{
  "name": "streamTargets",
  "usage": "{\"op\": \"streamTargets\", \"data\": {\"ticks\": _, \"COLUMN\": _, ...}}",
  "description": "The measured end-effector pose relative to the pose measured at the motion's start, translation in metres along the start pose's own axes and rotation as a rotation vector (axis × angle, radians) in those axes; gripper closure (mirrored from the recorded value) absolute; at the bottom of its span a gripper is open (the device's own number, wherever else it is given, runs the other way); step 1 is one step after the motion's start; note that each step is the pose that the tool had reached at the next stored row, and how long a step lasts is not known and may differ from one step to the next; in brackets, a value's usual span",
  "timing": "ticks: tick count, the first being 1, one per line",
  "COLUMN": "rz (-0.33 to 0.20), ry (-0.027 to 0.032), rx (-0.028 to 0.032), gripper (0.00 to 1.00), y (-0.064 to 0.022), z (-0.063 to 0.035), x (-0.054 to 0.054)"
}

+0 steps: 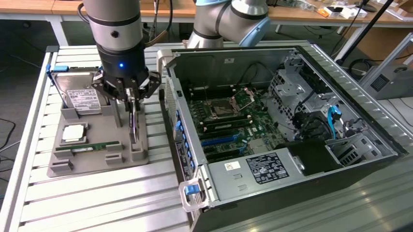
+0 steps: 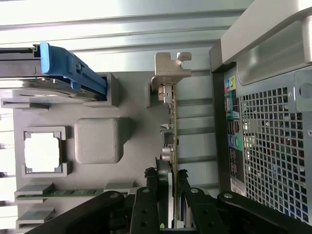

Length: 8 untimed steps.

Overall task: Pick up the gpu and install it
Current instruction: 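Pick up the gpu and move the gpu toward the slot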

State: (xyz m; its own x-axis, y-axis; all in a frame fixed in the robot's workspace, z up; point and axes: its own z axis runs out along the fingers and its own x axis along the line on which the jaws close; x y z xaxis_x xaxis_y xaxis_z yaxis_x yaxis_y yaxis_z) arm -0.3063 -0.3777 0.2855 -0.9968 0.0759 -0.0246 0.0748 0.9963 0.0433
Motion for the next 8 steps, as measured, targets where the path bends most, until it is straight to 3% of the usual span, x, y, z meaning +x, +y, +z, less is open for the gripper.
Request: {"op": "streamTargets", "data": {"ticks": 8, "rz": 0.0, "ry": 0.0001, "rx": -0.0001, "gripper": 0.73, "y": 0.0001, "z": -0.0028, "x": -0.0001}}
